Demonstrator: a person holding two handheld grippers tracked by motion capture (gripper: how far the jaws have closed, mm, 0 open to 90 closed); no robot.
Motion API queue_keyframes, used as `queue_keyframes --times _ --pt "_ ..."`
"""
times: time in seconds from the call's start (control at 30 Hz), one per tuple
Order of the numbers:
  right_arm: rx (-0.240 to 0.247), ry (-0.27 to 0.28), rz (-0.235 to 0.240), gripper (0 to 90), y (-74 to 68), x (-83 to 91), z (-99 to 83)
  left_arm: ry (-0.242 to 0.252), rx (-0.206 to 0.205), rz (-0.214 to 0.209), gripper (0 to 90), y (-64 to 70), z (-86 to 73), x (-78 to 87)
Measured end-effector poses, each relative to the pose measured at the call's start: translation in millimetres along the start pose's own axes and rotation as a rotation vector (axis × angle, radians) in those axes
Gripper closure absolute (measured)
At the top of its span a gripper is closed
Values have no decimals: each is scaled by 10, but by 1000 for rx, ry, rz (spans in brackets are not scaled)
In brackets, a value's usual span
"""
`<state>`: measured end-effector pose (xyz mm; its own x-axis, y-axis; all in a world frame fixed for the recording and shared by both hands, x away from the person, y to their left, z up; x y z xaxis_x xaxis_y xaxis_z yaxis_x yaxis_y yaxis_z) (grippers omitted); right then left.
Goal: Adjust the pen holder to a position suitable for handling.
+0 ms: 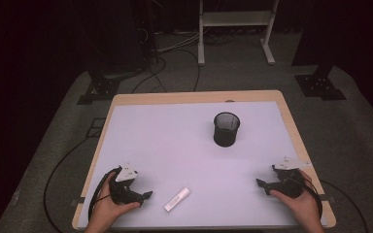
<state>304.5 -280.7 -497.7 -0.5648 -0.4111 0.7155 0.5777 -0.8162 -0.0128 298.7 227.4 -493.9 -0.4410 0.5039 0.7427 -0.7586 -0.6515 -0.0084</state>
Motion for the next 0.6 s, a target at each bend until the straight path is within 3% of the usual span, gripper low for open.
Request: queue_keyframes --times 0.2,0.3,0.6 --pt "0 2 -2 150 -2 4 1 5 0 2 15 4 -2 -2" --pt "-2 5 -8 234 -3 10 26 5 1 3 15 6 -1 -3" --pt "-19 8 4 280 30 46 117 4 -2 6 16 7 0 -2"
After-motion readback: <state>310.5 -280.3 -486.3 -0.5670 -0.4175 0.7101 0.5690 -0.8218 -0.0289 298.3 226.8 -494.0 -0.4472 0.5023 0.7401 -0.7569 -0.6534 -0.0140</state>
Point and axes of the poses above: each handheld gripper's, and its own axes: x roughly backward along the jaws, z roughly out of its top, y roughly to its right, the point moved 2 cm from there along -x, roughly forward along the jaws, and after that the axes turned 3 degrees about -y, right-handed, at the moved point
